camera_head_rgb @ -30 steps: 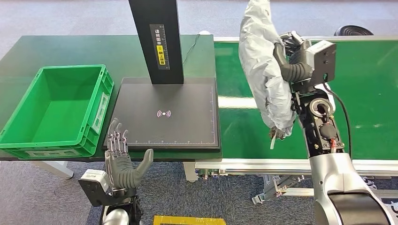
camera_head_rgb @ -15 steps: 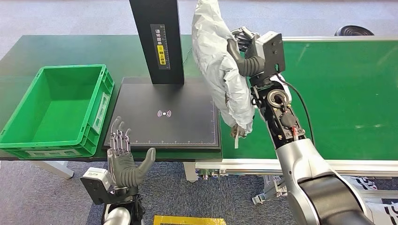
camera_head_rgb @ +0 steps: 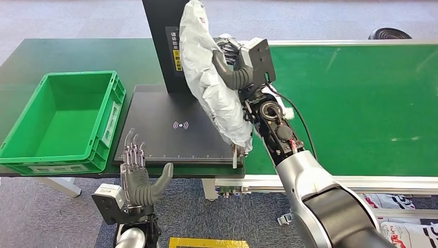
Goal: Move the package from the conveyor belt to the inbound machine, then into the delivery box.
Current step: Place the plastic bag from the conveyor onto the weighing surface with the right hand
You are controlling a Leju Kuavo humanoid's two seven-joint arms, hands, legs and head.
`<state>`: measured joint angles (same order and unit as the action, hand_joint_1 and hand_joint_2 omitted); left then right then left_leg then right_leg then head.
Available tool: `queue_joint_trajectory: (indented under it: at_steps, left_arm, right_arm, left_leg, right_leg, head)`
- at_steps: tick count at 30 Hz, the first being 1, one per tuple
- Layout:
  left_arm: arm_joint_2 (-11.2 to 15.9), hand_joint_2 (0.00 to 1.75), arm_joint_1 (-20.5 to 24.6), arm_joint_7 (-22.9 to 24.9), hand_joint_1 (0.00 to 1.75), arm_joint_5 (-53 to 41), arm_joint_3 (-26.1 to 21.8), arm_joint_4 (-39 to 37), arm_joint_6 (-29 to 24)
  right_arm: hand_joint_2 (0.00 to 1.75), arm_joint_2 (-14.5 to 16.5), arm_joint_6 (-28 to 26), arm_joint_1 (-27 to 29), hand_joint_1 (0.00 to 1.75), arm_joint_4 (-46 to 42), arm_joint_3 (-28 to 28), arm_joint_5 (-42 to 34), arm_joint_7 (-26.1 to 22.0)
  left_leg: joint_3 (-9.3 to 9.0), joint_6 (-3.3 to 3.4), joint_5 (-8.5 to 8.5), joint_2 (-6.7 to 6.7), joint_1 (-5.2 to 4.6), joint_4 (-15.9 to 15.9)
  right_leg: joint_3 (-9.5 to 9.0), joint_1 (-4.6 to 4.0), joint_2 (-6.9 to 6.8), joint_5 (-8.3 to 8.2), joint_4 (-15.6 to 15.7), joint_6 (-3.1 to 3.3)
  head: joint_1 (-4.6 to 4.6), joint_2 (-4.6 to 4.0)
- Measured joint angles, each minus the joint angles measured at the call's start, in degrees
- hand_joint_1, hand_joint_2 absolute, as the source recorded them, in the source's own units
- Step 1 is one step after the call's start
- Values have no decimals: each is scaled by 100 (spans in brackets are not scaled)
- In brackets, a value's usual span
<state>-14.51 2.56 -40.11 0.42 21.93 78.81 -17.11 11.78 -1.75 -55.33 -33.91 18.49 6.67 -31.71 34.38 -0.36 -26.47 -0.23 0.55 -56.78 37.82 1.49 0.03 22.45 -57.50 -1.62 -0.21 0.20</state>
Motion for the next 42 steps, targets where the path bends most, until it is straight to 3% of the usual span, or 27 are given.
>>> queue_joint_trajectory:
  at_steps: [6, 17, 24, 33, 37, 39, 42]
  left_arm:
    - [0, 175, 8, 0, 0, 32, 17, -12, 13]
    - [-6, 175, 32, 0, 0, 36, 19, -58, 7]
    - [-39, 175, 108, 0, 0, 41, 15, -175, 22]
    - [-56, 175, 157, 0, 0, 41, 8, -301, 109]
    - [-65, 175, 173, 0, 0, 42, 4, -345, 116]
    - [-66, 175, 176, 0, 0, 42, 4, -356, 116]
    - [-68, 175, 181, 0, 0, 41, 4, -372, 116]
  right_arm:
    - [175, 360, 0, -38, 175, 246, 78, -15, 0]
    - [175, 673, -29, -78, 175, 453, 207, -140, 143]
    - [175, 808, -480, -156, 175, 468, 1057, -1215, 546]
    - [175, 828, -702, -275, 175, 654, 1664, -1381, 533]
    - [175, 828, -703, -292, 134, 742, 1731, -1385, 526]
    - [175, 828, -703, -297, 134, 773, 1746, -1387, 524]
    - [175, 828, -704, -306, 34, 815, 1763, -1390, 518]
  left_leg:
    - [-1, 0, 1, 0, 0, 0]
    - [0, -1, 0, 0, 0, 0]
    - [-1, 0, 0, 2, 0, 0]
    - [0, 0, 0, 0, 0, 0]
    - [-1, 0, 0, 0, 0, 0]
    - [-1, 0, 0, 0, 0, 0]
    - [-1, 0, 0, 0, 0, 0]
  right_leg:
    - [1, -1, -1, 0, 0, 0]
    - [2, -1, 0, 0, 0, 0]
    - [2, -1, 1, 0, 0, 0]
    - [2, -1, 1, 0, 0, 0]
    - [2, -1, 1, 0, 0, 0]
    - [2, -1, 1, 0, 0, 0]
    - [2, -1, 1, 0, 0, 0]
  head:
    - [0, 0]
    - [0, 0]
    - [0, 0]
    - [0, 0]
    - [0, 0]
    - [1, 0]
    - [1, 0]
